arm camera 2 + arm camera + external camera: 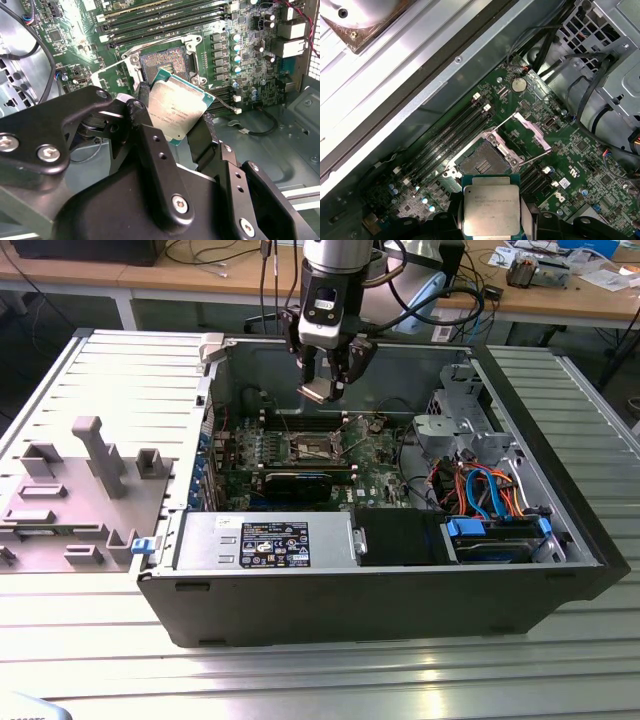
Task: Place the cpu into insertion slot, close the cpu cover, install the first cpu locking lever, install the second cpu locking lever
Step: 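Place the cpu into insertion slot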
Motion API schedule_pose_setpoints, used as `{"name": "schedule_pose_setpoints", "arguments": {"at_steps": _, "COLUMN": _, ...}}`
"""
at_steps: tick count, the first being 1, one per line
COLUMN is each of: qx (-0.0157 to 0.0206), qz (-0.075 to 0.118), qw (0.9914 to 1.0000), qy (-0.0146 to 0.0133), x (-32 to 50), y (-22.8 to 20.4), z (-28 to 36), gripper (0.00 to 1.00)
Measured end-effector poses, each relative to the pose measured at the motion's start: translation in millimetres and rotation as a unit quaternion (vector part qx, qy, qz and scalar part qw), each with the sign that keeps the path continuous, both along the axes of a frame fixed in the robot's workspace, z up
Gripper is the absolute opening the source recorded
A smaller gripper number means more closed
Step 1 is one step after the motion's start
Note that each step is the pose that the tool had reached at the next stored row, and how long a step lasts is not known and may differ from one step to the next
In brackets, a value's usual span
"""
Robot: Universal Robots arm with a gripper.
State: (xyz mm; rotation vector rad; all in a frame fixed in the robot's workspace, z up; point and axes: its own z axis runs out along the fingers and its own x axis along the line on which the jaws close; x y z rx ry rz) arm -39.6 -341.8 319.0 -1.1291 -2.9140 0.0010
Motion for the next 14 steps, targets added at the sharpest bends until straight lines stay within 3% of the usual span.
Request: {"name": "schedule_pose_setpoints", "arguments": {"at_steps": 14, "qx": -0.0001, "qz": -0.004, "qw": 0.99999, "qy": 0.0000, "x": 0.0, "y": 0.0, "z": -0.2, "gripper": 0.55}}
